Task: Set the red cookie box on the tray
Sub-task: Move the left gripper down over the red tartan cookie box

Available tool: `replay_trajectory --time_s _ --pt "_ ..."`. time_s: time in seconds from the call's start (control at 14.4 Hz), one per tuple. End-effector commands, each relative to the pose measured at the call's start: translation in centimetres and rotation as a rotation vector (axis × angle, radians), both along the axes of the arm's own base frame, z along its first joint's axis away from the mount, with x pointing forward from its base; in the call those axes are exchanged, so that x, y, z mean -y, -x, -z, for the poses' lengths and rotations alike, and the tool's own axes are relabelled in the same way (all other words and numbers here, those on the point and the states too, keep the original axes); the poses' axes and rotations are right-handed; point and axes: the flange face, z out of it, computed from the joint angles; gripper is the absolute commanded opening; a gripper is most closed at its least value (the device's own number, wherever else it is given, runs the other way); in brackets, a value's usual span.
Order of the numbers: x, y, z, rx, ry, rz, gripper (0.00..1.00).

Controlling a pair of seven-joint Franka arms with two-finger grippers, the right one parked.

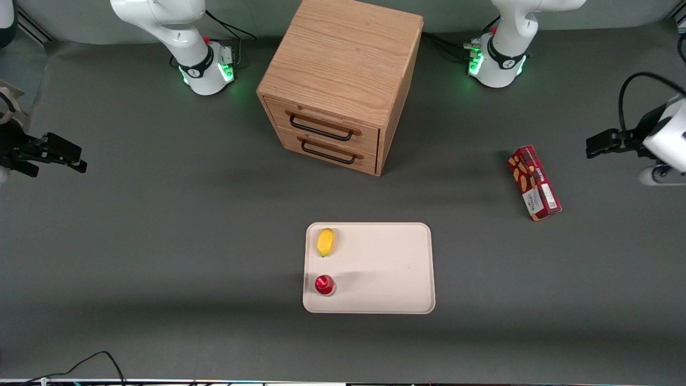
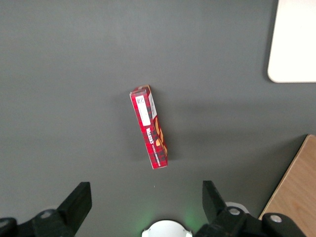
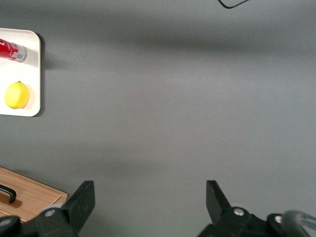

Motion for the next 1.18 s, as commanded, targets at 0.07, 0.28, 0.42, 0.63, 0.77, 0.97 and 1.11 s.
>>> replay_trajectory --time_s 0.07,0.28,0.42,0.63,0.77,0.97,1.11 --pt "-2.9 0.9 10.2 -0.025 0.001 -0.016 1.00" --pt "-3.9 1.4 16.0 0.027 0.002 -0.036 1.00" --pt "-5.1 2.6 20.0 0.064 0.000 -0.078 1.00" --pt "-5.7 4.7 25.0 0.122 0.015 -0.108 1.00" --pt "-5.7 6.0 27.4 0.153 0.034 -0.132 1.00" --pt "-5.3 7.3 30.3 0.176 0.066 -0.186 1.00" --pt "-5.2 8.4 31.7 0.205 0.060 -0.186 1.00"
